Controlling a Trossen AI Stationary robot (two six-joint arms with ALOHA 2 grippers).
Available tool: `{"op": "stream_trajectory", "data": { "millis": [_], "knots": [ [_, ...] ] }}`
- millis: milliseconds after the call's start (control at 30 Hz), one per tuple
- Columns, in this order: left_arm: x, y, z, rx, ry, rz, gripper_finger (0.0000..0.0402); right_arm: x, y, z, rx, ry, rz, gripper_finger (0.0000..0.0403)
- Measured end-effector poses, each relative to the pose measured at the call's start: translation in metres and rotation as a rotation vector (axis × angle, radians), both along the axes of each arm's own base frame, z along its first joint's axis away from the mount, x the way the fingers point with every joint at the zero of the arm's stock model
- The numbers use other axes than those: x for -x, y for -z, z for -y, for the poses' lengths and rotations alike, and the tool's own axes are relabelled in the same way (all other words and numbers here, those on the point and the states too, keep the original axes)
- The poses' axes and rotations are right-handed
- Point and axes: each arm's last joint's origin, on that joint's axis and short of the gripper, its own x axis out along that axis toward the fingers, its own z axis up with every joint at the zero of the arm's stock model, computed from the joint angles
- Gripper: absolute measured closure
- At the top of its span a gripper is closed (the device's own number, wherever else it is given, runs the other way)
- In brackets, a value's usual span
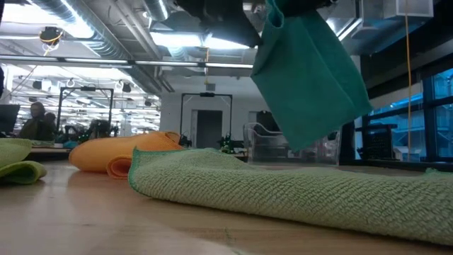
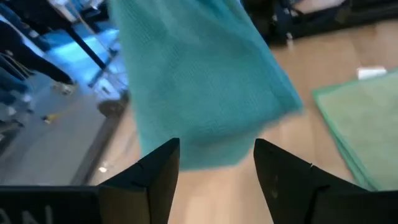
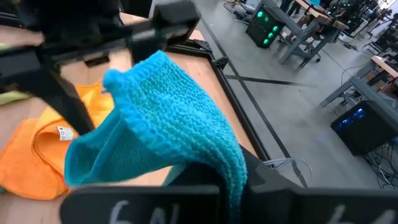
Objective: Fold microfiber towels
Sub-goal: Fold the blue microfiber cloth
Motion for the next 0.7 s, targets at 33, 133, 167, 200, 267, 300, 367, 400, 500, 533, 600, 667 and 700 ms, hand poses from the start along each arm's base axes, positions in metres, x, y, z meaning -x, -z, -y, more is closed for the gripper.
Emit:
{"op": "stream_trajectory", "data": {
  "millis": [33,133,167,200,267,300,367,400,500,533,600,667,700],
  "knots": [
    [0.000,0.000,0.000,-0.001,-0.002,0.003,0.0203,0.000,0.000,0.000,0.002,-0.001,-0.001,0.0401],
    [-0.001,0.006,0.005,-0.005,0.013,-0.022,0.0203,0.000,0.000,0.000,0.003,-0.002,0.000,0.0401],
    [-0.002,0.007,0.007,-0.005,0.018,-0.020,0.0203,0.000,0.000,0.000,0.003,-0.001,0.000,0.0401],
    [-0.004,0.007,0.010,-0.006,0.019,-0.009,0.0203,0.000,0.000,0.000,0.004,-0.002,0.000,0.0401],
    [-0.003,0.010,0.014,-0.032,0.001,-0.026,0.0203,0.000,0.000,0.000,0.005,-0.003,-0.001,0.0401],
    [-0.002,0.011,0.017,-0.046,-0.009,-0.028,0.0203,0.000,0.000,0.000,0.006,-0.003,0.000,0.0400],
    [-0.002,0.010,0.019,-0.074,-0.040,-0.017,0.0203,0.000,0.000,0.000,0.008,-0.004,-0.002,0.0396],
    [-0.001,0.010,0.019,-0.090,-0.061,-0.015,0.0203,0.000,0.000,0.000,0.011,-0.005,-0.004,0.0395],
    [-0.001,0.010,0.019,-0.126,-0.099,-0.022,0.0203,0.000,-0.001,0.000,0.021,-0.010,-0.006,0.0397],
    [-0.002,0.012,0.019,-0.123,-0.101,-0.020,0.0203,-0.001,-0.001,0.000,0.021,-0.011,-0.001,0.0399],
    [-0.006,0.018,0.020,-0.126,-0.106,-0.032,0.0203,-0.001,-0.002,0.000,0.024,-0.013,0.002,0.0400],
    [-0.008,0.025,0.020,-0.136,-0.109,-0.049,0.0203,-0.001,-0.002,0.000,0.031,-0.017,0.006,0.0400],
    [-0.010,0.025,0.020,-0.133,-0.108,-0.035,0.0203,-0.001,-0.003,0.000,0.032,-0.018,0.011,0.0400]
  ]
}}
